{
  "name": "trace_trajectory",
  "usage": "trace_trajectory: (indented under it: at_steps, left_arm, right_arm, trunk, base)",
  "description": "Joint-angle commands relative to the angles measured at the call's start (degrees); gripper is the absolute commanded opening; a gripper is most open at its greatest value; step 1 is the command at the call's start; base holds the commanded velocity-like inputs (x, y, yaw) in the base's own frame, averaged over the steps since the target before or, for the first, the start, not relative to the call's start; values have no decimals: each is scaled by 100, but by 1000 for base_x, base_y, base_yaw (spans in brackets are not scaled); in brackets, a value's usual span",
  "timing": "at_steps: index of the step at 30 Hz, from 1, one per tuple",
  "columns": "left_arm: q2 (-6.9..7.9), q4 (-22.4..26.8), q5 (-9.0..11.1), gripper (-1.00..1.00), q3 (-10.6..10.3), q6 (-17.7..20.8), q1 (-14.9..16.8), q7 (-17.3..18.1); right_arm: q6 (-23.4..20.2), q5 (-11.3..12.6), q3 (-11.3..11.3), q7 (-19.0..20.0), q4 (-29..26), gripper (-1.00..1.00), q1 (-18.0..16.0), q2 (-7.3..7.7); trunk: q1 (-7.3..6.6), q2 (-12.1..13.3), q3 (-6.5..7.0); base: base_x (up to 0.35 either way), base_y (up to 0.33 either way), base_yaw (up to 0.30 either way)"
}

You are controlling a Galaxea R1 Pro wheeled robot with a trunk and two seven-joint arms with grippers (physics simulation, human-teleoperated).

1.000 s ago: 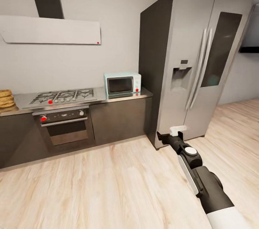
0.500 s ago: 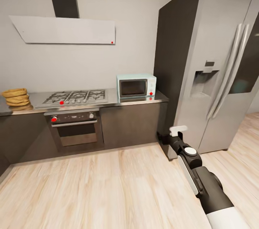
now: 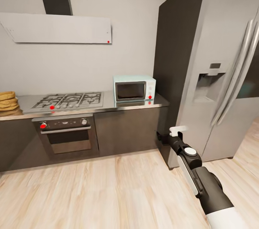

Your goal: In the kitchen, take the popcorn bag from the countertop, put it into the microwave, and heat it until the popcorn is cooked so the cooked popcorn ends up inside the bag.

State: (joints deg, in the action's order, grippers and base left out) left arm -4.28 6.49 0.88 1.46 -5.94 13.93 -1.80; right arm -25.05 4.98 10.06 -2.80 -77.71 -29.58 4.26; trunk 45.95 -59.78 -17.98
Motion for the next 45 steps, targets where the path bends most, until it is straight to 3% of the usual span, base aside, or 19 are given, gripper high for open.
trace_trajectory:
  at_steps: [1,21,33,36,37,40,45]
  left_arm:
    - [-3,-7,9,100,12,-21,5,-13]
    - [-3,-3,9,100,12,-21,5,-13]
    - [-3,-3,9,100,8,-19,0,-13]
    - [222,-9,73,100,144,1,-383,-16]
    - [330,-16,113,100,356,4,-551,-15]
    - [400,-17,134,100,547,5,-797,-7]
    - [403,-18,137,100,604,64,-910,7]
  right_arm:
    - [-25,52,12,-37,-8,100,-4,6]
    - [-29,55,-18,-60,-67,100,-4,19]
    - [-50,63,-117,-74,-33,100,-125,74]
    - [-55,56,-179,-72,-33,100,-102,80]
    - [-51,56,-180,-72,-34,100,-101,80]
    - [-47,55,-183,-72,-38,100,-101,76]
    - [-30,63,-216,-80,-36,100,-100,63]
  trunk:
    - [4,-4,-7]
    - [4,-4,-7]
    - [4,-4,-7]
    - [4,-4,-7]
    - [4,-4,-7]
    - [4,-4,-7]
    - [4,-4,-7]
  base:
    - [343,-150,207]
    - [341,-168,277]
    - [311,-214,37]
    - [279,-245,0]
    - [279,-245,0]
    - [278,-245,0]
    - [222,-127,0]
